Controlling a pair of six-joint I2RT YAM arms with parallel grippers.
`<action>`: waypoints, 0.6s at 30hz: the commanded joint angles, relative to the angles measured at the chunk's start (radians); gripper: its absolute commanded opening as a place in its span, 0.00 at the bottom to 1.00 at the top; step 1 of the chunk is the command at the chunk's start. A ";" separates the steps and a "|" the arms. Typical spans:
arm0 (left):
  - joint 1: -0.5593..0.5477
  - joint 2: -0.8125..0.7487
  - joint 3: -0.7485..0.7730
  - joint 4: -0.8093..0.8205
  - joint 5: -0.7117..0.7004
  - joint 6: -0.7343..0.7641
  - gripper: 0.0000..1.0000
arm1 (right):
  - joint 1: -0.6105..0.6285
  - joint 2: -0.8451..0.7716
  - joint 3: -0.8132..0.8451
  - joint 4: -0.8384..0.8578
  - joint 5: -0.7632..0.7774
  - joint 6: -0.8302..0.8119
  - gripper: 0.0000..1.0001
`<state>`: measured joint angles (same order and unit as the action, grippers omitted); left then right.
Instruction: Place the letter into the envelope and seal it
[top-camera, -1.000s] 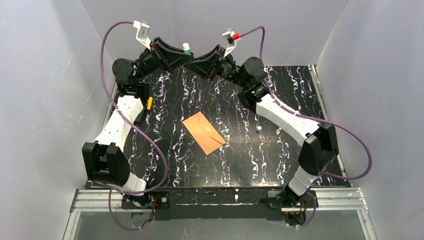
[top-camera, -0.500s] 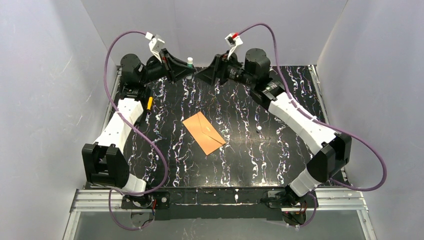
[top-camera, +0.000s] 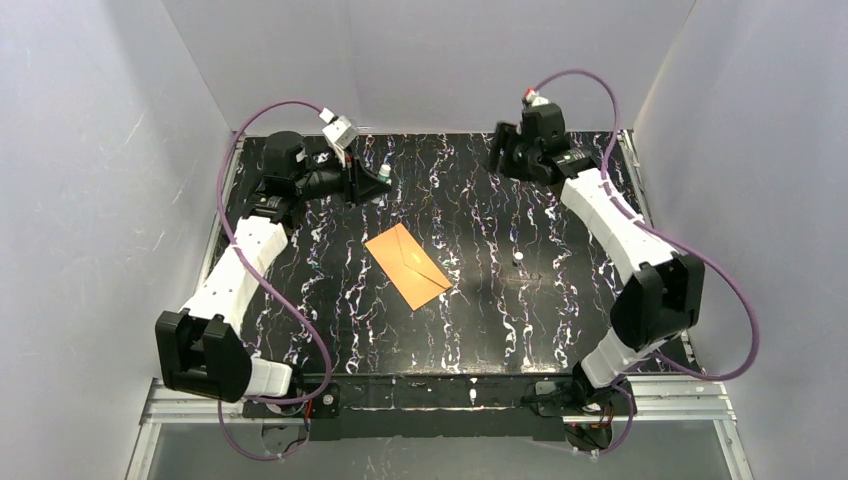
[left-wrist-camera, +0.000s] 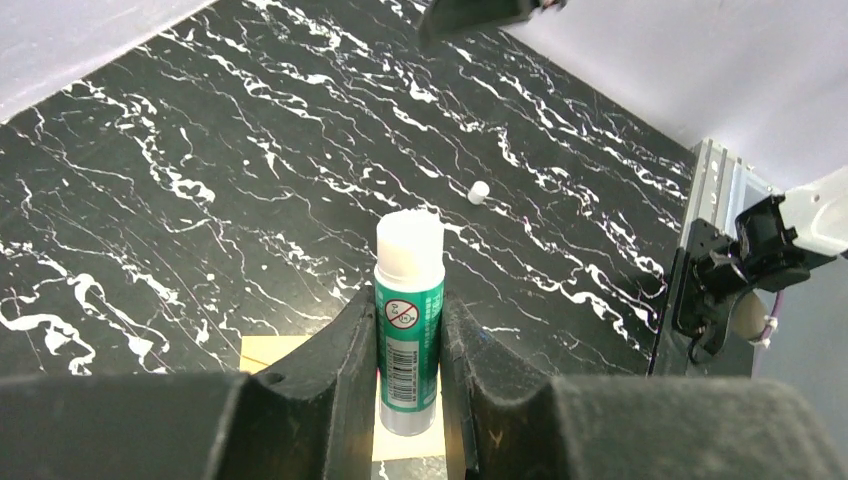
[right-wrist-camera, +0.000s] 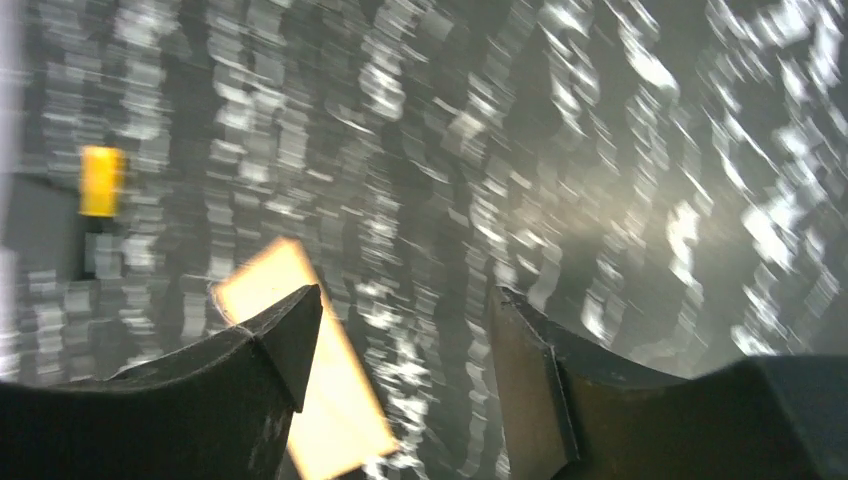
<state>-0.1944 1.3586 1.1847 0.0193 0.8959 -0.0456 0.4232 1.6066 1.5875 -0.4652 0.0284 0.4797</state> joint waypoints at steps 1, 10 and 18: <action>-0.019 -0.080 -0.032 -0.095 -0.044 0.063 0.00 | -0.062 0.040 -0.157 -0.175 0.130 -0.068 0.69; -0.045 -0.108 -0.098 -0.113 -0.027 0.053 0.00 | -0.072 0.119 -0.267 -0.291 0.158 -0.082 0.61; -0.053 -0.103 -0.104 -0.108 -0.023 0.015 0.00 | -0.072 0.194 -0.296 -0.291 0.149 -0.087 0.57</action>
<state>-0.2420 1.2922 1.0767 -0.0875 0.8562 -0.0189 0.3492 1.7710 1.3052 -0.7425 0.1703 0.4030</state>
